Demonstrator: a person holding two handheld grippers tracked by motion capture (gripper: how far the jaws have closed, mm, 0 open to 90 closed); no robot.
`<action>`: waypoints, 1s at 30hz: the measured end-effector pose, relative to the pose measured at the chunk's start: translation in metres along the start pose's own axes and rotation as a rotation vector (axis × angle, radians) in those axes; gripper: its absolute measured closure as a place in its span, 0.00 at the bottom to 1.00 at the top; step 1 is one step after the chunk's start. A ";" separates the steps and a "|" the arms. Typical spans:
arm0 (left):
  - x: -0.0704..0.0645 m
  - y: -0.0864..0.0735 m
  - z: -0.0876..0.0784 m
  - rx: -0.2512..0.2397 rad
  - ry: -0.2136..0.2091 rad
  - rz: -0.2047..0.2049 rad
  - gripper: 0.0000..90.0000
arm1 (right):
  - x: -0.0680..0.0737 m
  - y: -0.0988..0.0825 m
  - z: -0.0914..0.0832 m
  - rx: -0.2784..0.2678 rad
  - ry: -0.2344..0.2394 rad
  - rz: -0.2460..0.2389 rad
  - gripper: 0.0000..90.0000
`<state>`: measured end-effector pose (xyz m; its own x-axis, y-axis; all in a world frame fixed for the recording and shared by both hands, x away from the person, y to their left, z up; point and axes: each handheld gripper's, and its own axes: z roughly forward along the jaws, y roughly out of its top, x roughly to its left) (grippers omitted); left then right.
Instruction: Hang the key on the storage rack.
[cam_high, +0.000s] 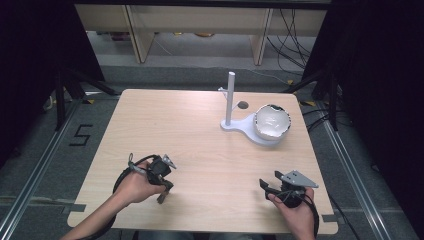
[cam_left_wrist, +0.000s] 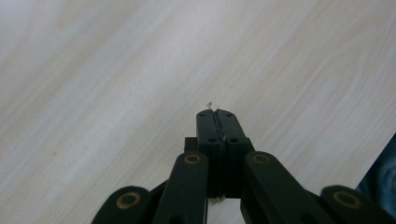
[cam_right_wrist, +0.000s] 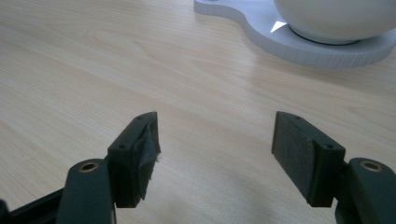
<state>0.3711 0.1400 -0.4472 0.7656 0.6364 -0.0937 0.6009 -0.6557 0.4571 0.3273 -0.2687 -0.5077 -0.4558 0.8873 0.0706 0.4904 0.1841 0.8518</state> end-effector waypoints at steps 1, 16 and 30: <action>0.000 0.000 0.000 0.000 0.000 0.000 0.99 | 0.000 0.000 0.000 0.000 0.000 0.000 0.37; 0.018 0.016 -0.017 -0.614 0.027 -0.182 0.99 | -0.001 -0.001 0.001 -0.004 0.004 -0.012 0.37; 0.023 0.038 -0.016 -0.839 0.018 -0.248 0.99 | -0.001 -0.002 0.003 -0.011 0.014 -0.013 0.37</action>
<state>0.4080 0.1361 -0.4181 0.6269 0.7323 -0.2659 0.3770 0.0135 0.9261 0.3291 -0.2690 -0.5106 -0.4727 0.8787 0.0670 0.4759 0.1906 0.8586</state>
